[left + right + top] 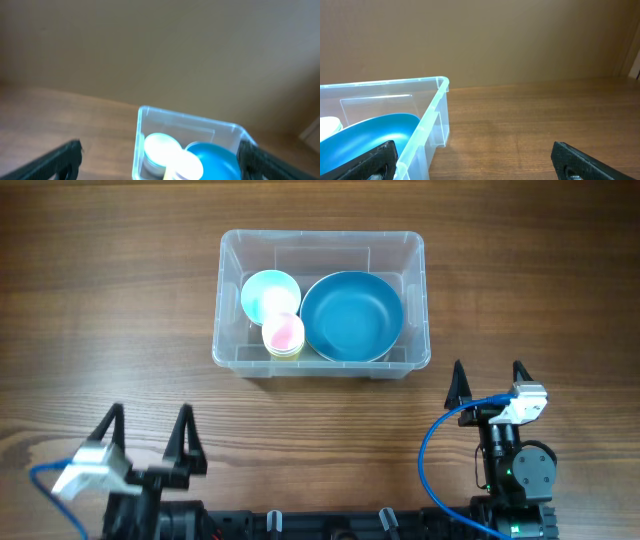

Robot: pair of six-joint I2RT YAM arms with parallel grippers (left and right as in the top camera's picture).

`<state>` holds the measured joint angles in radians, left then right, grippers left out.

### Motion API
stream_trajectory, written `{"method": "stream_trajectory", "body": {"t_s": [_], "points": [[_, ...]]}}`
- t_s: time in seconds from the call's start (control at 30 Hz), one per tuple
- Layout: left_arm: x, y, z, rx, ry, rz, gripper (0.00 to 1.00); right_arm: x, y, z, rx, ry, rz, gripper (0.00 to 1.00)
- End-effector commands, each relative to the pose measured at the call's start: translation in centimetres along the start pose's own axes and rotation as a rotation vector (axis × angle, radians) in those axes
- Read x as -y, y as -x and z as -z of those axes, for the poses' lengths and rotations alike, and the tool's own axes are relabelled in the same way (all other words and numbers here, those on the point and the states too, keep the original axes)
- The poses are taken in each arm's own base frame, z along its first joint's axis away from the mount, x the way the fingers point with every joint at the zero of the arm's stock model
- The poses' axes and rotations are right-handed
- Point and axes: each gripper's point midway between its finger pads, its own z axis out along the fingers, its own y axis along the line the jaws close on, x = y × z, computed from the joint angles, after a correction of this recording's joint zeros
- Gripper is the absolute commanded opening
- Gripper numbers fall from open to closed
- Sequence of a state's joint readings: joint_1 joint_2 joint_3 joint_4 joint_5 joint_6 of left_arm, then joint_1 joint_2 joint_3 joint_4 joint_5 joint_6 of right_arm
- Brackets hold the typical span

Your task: Pack container

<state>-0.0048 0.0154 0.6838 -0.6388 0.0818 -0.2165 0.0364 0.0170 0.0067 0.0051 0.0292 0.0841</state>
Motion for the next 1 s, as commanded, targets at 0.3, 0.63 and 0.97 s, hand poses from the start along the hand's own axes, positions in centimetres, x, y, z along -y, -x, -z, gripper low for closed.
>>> {"method": "stream_trajectory", "body": {"t_s": [0.3,0.63,0.97], "points": [[-3.1,-10.2,-6.9,-0.050,-0.011,0.013,1.00,-0.1,0.3,0.1,0.015,0.009,0.003,1.00],[-4.9,-14.2,-8.1,-0.078,0.026,0.007,1.00,-0.1,0.3,0.1,0.015,0.009,0.003,1.00],[-6.4,-15.7,-8.3,-0.089,0.090,-0.017,1.00,-0.1,0.3,0.1,0.015,0.009,0.003,1.00]]}}
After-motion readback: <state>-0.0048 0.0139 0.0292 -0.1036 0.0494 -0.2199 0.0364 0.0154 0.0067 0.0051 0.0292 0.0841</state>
